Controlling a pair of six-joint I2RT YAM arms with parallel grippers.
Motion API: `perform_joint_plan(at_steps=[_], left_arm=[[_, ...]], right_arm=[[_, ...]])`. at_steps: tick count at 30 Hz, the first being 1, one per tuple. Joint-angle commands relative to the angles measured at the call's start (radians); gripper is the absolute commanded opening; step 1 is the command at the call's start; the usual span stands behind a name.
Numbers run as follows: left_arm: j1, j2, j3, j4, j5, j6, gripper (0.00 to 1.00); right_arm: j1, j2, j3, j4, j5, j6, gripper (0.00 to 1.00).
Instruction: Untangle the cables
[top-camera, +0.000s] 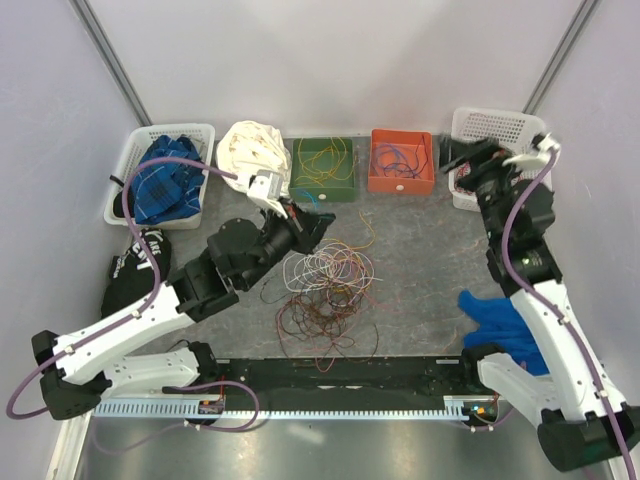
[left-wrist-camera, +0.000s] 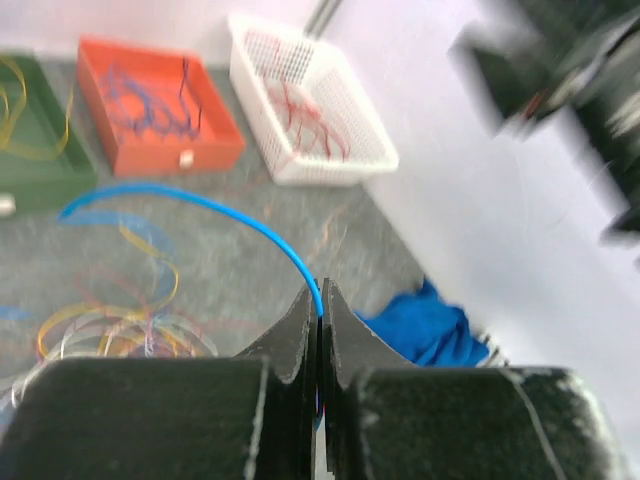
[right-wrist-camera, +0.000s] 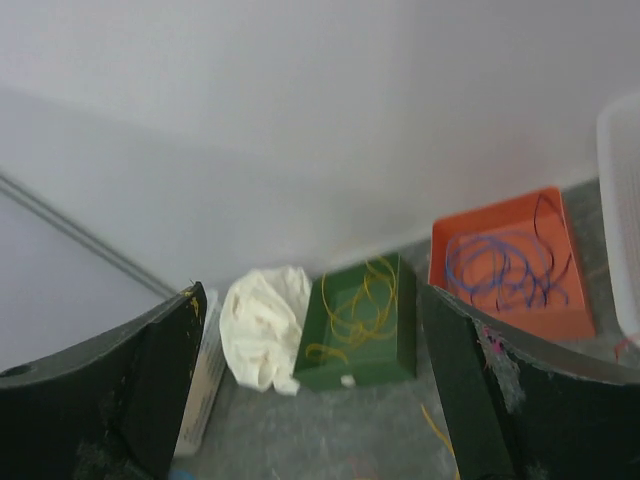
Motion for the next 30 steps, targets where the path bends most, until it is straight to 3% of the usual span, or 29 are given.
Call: perform_joint_plan(at_steps=[1,5,13,19,30], left_arm=[[0.025,0.087,0.166,-0.040,-0.002,0.106,0.02],[0.069,0.174,0.276,-0.058,0.065,0.121,0.02],[0.146,0.265,0.392,-0.070,0.261,0.057,0.02],[0.153,0.299,0.451,-0.092,0.384,0.057,0.02],[0.155,0.277,0.435,-0.141,0.435,0.061,0.02]], right_arm=[[0.035,-0.107,-0.175,0.011,-0.114,0.017,0.95],[0.069,-0.119,-0.250,-0.027,-0.215,0.014,0.94],[0.225,-0.095,-0.313,0.152,-0.413,-0.046,0.95],[0.432,-0.004,-0.296,0.209,-0.333,-0.137,0.98],[0.522,0.096,-0.307,0.361,-0.125,-0.215,0.91]])
